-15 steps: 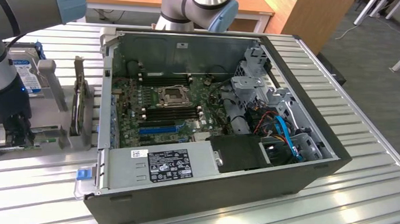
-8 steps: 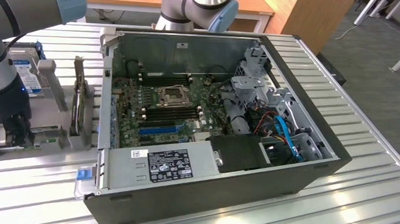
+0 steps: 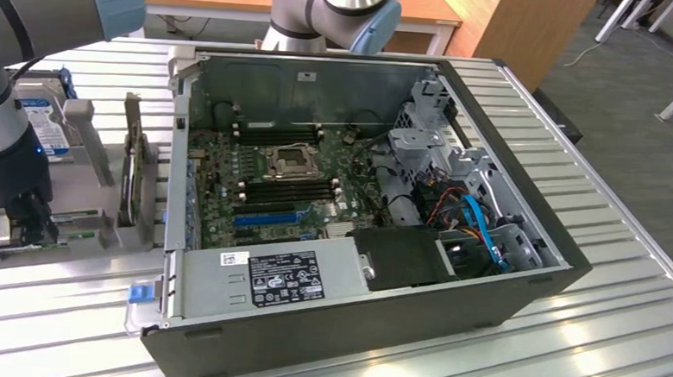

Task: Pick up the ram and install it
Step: 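Pick up the ram and move it above insertion slot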

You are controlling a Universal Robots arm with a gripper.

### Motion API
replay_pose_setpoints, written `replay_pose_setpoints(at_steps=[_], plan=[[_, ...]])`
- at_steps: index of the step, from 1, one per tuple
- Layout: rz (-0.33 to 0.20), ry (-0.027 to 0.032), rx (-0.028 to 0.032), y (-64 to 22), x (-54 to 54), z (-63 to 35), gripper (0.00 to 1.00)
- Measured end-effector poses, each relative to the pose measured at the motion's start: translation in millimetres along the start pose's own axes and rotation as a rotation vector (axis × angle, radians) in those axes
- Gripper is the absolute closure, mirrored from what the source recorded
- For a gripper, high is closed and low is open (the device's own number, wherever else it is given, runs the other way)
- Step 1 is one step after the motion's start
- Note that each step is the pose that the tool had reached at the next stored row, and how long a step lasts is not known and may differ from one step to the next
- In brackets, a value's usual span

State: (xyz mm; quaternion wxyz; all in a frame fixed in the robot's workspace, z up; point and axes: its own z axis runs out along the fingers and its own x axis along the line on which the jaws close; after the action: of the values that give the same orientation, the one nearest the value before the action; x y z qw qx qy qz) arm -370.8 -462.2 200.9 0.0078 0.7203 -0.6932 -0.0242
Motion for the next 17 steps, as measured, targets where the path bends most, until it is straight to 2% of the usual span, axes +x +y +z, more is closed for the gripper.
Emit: replay_pose_setpoints(at_steps=[17], plan=[[0.005,-0.0003,0.0001,0.0,0.0,0.0,0.88]])
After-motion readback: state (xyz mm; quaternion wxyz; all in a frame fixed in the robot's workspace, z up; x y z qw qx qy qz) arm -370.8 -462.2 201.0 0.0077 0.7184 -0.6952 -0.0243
